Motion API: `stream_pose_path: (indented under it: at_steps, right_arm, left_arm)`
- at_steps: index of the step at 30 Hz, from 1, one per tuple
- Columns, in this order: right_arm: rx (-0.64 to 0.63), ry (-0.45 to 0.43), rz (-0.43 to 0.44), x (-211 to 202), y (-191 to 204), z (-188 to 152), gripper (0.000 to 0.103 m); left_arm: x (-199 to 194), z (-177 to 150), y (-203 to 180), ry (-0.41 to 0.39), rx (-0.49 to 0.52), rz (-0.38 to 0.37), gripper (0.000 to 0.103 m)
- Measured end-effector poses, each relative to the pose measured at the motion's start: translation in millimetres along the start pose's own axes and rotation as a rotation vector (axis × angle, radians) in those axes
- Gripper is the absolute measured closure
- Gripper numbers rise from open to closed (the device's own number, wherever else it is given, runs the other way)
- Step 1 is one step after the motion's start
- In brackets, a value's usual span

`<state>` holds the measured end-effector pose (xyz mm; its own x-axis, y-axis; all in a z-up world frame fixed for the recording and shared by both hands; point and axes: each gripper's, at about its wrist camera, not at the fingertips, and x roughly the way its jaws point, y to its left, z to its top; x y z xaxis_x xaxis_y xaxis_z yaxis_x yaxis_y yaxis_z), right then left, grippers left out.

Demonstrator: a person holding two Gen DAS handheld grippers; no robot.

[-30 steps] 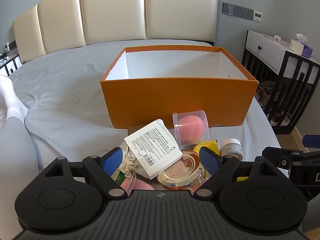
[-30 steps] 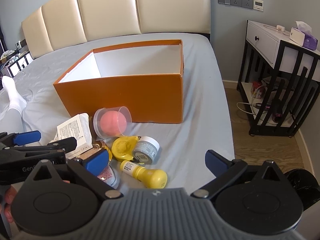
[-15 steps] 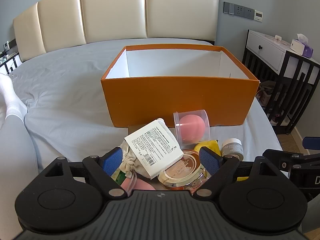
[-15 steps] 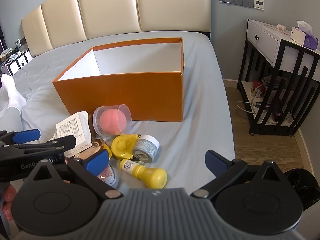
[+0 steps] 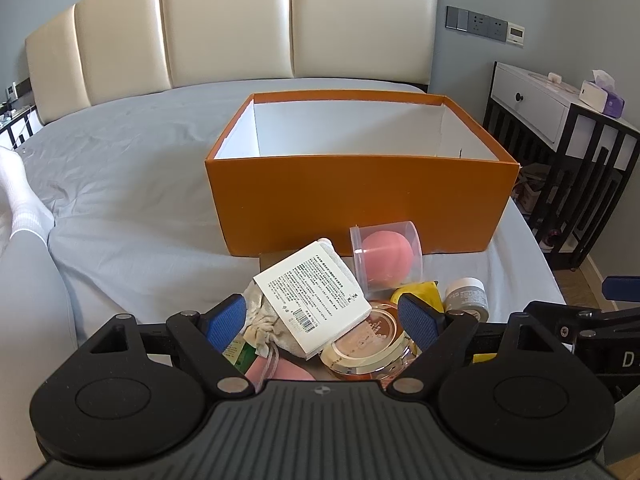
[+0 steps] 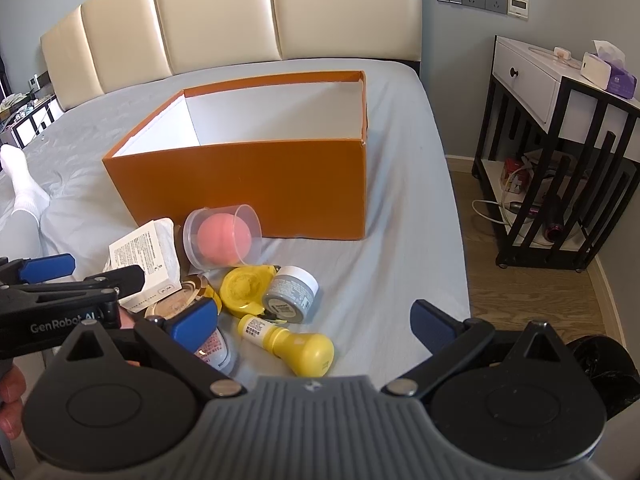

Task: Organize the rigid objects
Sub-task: 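Grasp the white cloth pouch with the left tool while the right tool grasps the gold compact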

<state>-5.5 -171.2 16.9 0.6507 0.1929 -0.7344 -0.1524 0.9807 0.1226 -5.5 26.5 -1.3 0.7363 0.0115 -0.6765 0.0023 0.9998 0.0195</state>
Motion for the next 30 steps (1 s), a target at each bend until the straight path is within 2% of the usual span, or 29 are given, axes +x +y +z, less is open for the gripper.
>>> stream_pose_path:
  at_steps: [3,8,9,10,12,13,16,18,20,22,26,30]
  right_arm:
    - [0.001,-0.024,-0.003,0.0,0.1,-1.0,0.002]
    - [0.006,-0.057,0.017,1.8,1.5,0.6,0.003]
    - [0.000,-0.052,0.024,3.8,3.2,1.9,0.003]
    - [-0.005,-0.044,0.033,6.0,5.2,2.8,0.004]
    - [-0.006,-0.024,0.063,11.3,9.9,5.2,0.017]
    - [-0.006,-0.011,0.078,14.2,12.3,6.3,0.020]
    - [0.006,0.035,0.127,24.5,18.4,9.2,0.032]
    - [0.007,0.053,0.139,30.9,23.4,9.2,0.042]
    - [-0.004,0.075,0.144,39.1,29.7,11.4,0.047]
    - [-0.014,0.087,0.151,46.1,36.8,14.1,0.052]
    - [-0.046,0.094,0.184,58.3,53.4,22.8,0.058]
    - [-0.087,0.108,0.228,70.0,72.6,31.8,0.062]
  left_arm:
    - [2.0,-0.2,5.5,0.017,-0.010,-0.038,0.018]
    - [4.3,0.0,16.2,0.032,-0.014,-0.067,0.021]
    - [4.8,0.6,19.0,0.029,-0.017,-0.078,0.028]
    - [5.9,1.6,22.8,0.034,-0.031,-0.087,0.030]
    - [9.3,3.3,32.3,0.046,-0.082,-0.098,0.030]
    - [11.5,3.6,38.4,0.051,-0.112,-0.099,0.030]
    - [19.1,4.6,50.4,0.062,-0.138,-0.065,0.030]
    - [25.4,6.0,59.4,0.068,-0.160,-0.072,0.030]
    - [34.2,8.2,72.6,0.095,-0.231,-0.131,0.026]
    - [44.6,10.2,83.1,0.138,-0.289,-0.206,0.016]
    - [65.2,14.7,93.6,0.222,-0.315,-0.284,0.016]
    - [83.1,16.3,108.1,0.276,-0.401,-0.374,0.016]
